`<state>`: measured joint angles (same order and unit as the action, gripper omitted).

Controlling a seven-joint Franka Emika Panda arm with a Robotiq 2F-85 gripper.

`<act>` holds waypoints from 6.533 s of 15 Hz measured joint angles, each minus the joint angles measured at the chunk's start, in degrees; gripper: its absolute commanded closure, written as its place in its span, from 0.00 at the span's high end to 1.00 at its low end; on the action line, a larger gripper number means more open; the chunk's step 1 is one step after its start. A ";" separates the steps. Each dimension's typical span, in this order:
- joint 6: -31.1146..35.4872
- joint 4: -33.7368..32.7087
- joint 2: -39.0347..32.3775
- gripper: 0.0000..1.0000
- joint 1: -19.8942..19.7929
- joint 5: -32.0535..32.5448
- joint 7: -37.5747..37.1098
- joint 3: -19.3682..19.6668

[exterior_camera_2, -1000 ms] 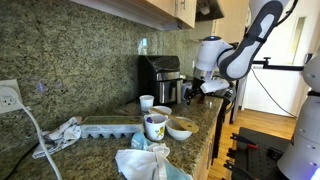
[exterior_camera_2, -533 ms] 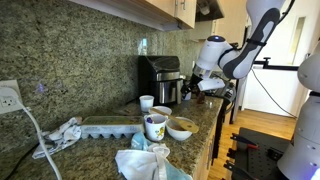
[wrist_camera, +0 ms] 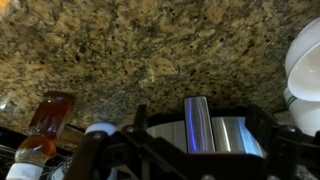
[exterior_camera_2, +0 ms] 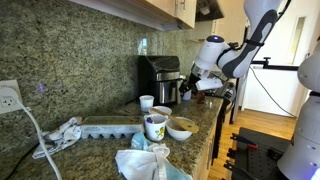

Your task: Open the air fryer basket then close the basket

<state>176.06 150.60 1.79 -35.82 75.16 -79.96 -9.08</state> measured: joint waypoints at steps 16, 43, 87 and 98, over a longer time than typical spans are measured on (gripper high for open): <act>0.01 -6.47 -6.99 1.00 -0.05 14.89 -12.57 0.14; -2.46 -29.16 -33.58 1.00 -20.53 72.02 -55.25 -20.57; -3.09 -19.94 -20.04 0.16 -27.65 66.59 -55.02 -28.42; -3.08 -19.57 -19.79 0.16 -27.65 66.51 -54.31 -28.44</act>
<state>172.98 131.03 -18.00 -63.47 141.67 -134.28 -37.52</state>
